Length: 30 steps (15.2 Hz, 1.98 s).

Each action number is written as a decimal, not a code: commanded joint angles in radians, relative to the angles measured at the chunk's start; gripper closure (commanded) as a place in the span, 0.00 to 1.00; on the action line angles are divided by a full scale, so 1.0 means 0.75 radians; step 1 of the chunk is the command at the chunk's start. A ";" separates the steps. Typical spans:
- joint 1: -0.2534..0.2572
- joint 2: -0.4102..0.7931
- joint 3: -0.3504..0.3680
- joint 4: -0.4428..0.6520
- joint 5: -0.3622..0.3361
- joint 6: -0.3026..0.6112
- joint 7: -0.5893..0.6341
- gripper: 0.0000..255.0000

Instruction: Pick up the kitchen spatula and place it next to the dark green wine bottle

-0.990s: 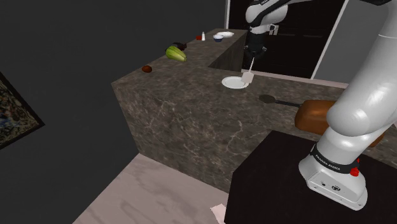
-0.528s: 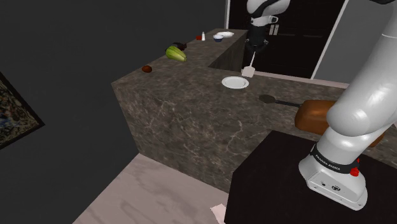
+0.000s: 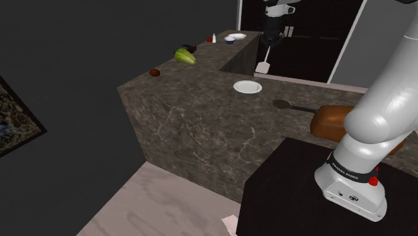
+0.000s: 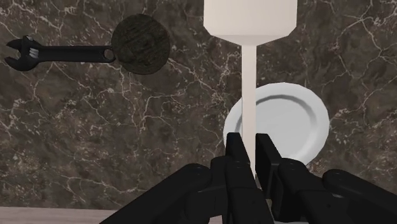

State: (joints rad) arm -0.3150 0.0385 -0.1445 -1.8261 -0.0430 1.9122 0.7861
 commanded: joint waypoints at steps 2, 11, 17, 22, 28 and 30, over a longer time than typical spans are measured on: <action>-0.001 -0.006 -0.001 0.048 0.000 -0.054 -0.004 1.00; -0.001 -0.002 -0.001 0.214 0.002 -0.216 -0.011 1.00; -0.002 0.016 -0.001 0.344 0.006 -0.329 -0.017 1.00; -0.056 -0.073 -0.053 0.237 -0.003 -0.305 -0.123 1.00; -0.138 -0.168 -0.143 0.129 -0.019 -0.282 -0.291 1.00; -0.165 -0.190 -0.176 0.106 -0.024 -0.277 -0.350 1.00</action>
State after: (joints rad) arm -0.4295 -0.0988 -0.2649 -1.7460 -0.0602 1.7076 0.5458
